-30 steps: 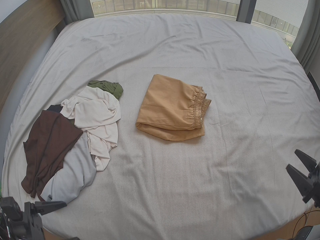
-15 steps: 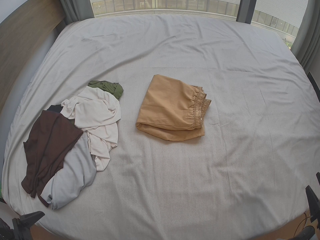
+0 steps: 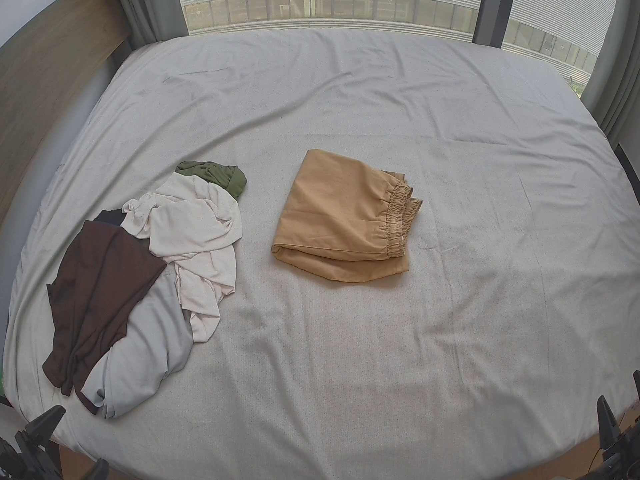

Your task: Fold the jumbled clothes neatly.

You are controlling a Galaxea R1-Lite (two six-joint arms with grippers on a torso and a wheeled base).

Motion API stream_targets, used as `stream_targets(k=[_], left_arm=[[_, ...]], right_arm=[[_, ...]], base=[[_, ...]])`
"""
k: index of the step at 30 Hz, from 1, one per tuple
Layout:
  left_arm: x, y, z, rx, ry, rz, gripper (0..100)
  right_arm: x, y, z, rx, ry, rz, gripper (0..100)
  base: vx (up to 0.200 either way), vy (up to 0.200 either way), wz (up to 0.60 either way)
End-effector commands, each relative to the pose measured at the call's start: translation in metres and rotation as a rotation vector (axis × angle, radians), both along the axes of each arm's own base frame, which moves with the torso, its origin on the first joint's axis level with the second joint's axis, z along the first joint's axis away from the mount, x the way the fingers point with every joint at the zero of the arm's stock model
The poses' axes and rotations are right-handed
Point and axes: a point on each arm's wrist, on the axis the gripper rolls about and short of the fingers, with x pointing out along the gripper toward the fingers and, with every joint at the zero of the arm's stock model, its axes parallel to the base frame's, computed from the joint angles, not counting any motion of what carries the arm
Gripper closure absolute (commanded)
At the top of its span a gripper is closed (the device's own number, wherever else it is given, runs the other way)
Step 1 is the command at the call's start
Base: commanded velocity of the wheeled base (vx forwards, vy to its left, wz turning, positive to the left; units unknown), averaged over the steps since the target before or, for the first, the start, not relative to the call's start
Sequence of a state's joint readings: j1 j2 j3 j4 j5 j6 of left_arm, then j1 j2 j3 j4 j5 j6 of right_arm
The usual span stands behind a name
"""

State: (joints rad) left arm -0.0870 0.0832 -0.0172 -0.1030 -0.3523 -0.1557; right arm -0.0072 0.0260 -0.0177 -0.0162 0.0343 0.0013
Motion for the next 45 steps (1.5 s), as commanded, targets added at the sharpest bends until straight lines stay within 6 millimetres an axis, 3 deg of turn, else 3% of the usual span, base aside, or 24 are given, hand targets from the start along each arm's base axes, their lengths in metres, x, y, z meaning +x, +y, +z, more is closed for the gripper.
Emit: stream_targets(k=[1,4,16,18,22,45], left_arm=[[-0.0028,-0.0017,-0.0108,0.026,0.005,0.126,0],[-0.0019,0.0010,-0.0106,0.039,-0.006,0.240,0],[-0.0013,0.0037,-0.0107,0.057,-0.004,0.371,0],[-0.0005,0.0061,-0.0144,0.175,0.024,0.476,0],[0.0000,0.0063,-0.0166,0.181,0.048,0.405,0],[-0.0033,0.0059,-0.0174,0.165,0.006,0.430,0]], right_arm=[[-0.0002,-0.0010,-0.0070,-0.017,0.014,-0.030,0],[-0.0004,-0.0011,-0.0072,-0.006,0.014,-0.033,0],[-0.0004,-0.0010,-0.0072,-0.010,0.014,-0.027,0],[-0.0004,-0.0010,-0.0074,-0.009,0.015,-0.029,0],[-0.0004,-0.0010,-0.0074,-0.009,0.015,-0.025,0],[-0.0005,-0.0010,-0.0074,-0.009,0.014,-0.022,0]], base=[[0.000,0.000,0.00],[0.000,0.000,0.00],[0.000,0.000,0.00],[0.000,0.000,0.00],[0.000,0.000,0.00],[0.000,0.000,0.00]])
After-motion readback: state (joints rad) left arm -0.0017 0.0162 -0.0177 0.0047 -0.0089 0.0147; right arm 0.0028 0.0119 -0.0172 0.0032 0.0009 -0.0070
